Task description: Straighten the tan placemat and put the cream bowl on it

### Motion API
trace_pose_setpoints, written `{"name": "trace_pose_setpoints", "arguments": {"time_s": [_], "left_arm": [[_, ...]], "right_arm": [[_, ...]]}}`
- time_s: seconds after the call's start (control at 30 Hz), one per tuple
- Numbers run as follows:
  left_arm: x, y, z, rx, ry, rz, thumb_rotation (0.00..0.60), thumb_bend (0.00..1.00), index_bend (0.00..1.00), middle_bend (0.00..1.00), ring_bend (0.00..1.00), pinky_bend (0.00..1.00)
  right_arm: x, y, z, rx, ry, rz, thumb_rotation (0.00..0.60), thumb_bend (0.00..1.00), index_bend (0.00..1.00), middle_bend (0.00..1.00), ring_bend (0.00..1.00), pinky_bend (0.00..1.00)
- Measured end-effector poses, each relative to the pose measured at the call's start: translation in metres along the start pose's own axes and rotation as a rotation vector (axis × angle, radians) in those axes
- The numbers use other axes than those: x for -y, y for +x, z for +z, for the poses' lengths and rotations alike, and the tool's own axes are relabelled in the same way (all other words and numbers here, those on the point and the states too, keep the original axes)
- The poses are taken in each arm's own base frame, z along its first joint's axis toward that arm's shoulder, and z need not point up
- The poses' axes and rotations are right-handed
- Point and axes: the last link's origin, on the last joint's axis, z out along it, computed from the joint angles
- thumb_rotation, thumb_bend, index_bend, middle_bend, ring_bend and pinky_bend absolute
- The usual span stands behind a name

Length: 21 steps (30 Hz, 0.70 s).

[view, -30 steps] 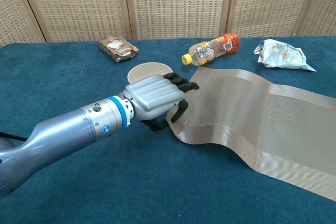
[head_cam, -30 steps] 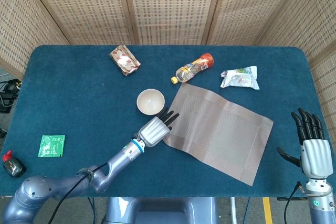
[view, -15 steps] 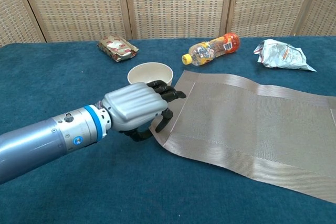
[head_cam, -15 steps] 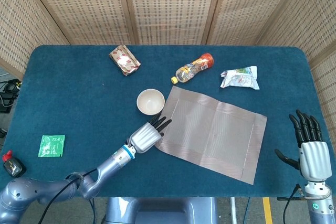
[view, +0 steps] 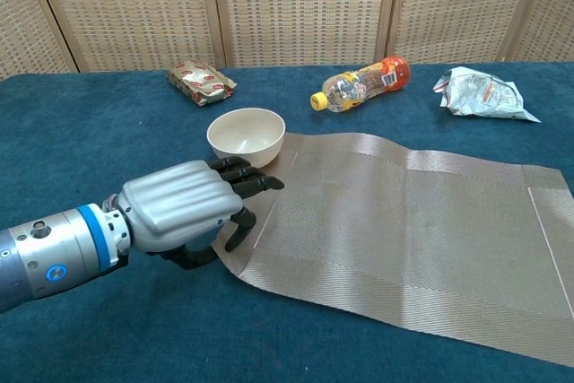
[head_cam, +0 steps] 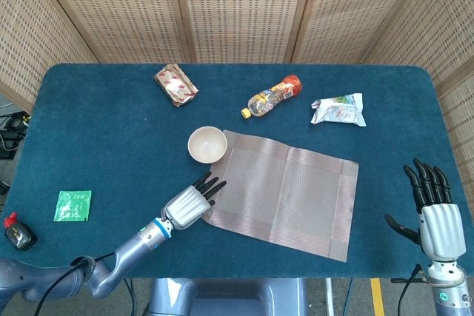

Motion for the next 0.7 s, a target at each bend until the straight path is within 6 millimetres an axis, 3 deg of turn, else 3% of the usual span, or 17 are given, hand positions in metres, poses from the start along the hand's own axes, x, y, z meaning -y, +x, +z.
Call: {"name": "trace_pose_setpoints", "arguments": {"time_s": [0.4,0.7], "left_arm": [[-0.007,-0.005,-0.038,0.045,-0.025,-0.001,0.600,0.53,0.63,0.00,0.00,0.00],[-0.005,-0.008,-0.051,0.060,-0.028,0.016,0.600,0.53,0.63,0.00,0.00,0.00]], "right_arm": [[0.004,0.003,-0.004,-0.007,0.015,0.004,0.600,0.24,0.05,0.00,0.00,0.00],[0.005,0.005,-0.005,-0.014,0.018,0.007,0.600,0.24,0.05,0.00,0.00,0.00]]}}
